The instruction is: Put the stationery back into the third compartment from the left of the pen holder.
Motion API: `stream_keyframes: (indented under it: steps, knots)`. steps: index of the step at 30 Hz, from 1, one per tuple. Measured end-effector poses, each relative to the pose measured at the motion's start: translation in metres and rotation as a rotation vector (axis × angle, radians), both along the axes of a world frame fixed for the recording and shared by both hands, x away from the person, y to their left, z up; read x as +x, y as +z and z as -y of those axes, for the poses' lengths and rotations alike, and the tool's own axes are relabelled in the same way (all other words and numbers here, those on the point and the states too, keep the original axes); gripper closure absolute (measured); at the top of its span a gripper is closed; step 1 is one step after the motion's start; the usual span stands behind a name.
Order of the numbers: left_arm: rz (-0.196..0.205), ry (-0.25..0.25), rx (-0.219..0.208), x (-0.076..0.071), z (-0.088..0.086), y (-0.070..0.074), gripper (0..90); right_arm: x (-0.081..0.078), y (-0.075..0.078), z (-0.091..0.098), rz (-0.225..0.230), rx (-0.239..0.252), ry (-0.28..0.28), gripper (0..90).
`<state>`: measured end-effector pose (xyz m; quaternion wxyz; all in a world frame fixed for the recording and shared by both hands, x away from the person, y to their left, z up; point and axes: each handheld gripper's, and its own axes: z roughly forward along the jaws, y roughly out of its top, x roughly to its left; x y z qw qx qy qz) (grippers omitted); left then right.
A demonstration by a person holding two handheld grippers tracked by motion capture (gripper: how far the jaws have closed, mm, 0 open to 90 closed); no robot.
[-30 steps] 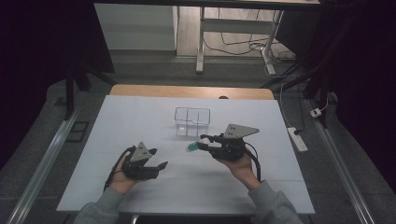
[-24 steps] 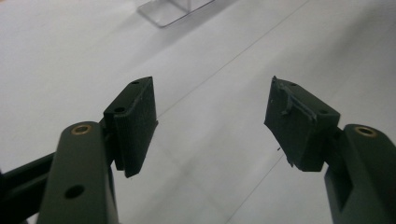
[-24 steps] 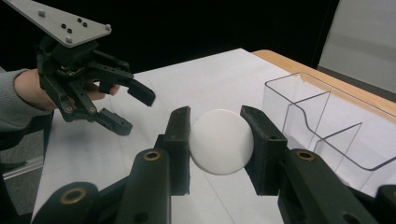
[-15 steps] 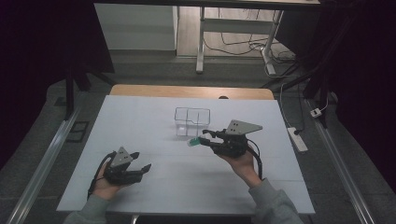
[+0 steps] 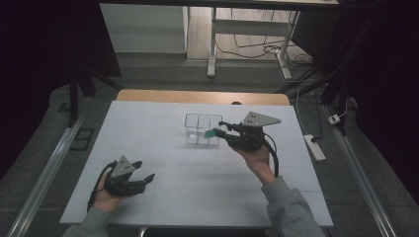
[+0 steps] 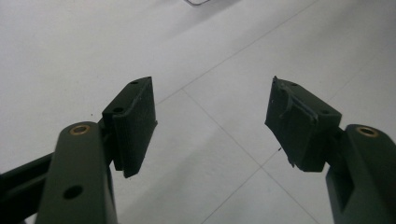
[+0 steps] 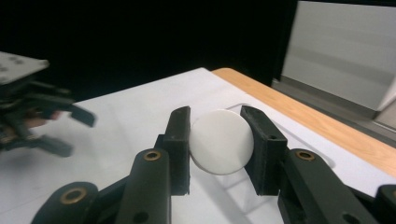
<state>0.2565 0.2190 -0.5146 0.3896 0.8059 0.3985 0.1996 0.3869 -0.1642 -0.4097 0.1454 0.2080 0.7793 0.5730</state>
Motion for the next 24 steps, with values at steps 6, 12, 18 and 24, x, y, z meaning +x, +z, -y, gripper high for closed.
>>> stream_keyframes:
  steps: [6, 12, 18, 24]
  knots:
    - [-0.003, -0.002, 0.000, 0.001, -0.002, -0.001, 32.8, 0.022, 0.002, 0.006, -0.023, -0.014, -0.074, 64.5]
    - [-0.006, 0.001, 0.000, 0.002, -0.005, -0.002, 32.5, 0.037, 0.004, 0.005, -0.034, -0.049, -0.121, 64.5]
    - [-0.005, -0.001, -0.002, 0.002, -0.006, -0.002, 32.4, 0.051, 0.000, 0.001, -0.046, -0.117, -0.169, 64.4]
    - [-0.006, -0.009, 0.003, 0.002, -0.005, -0.003, 32.0, 0.061, -0.010, -0.006, -0.063, -0.159, -0.179, 64.4]
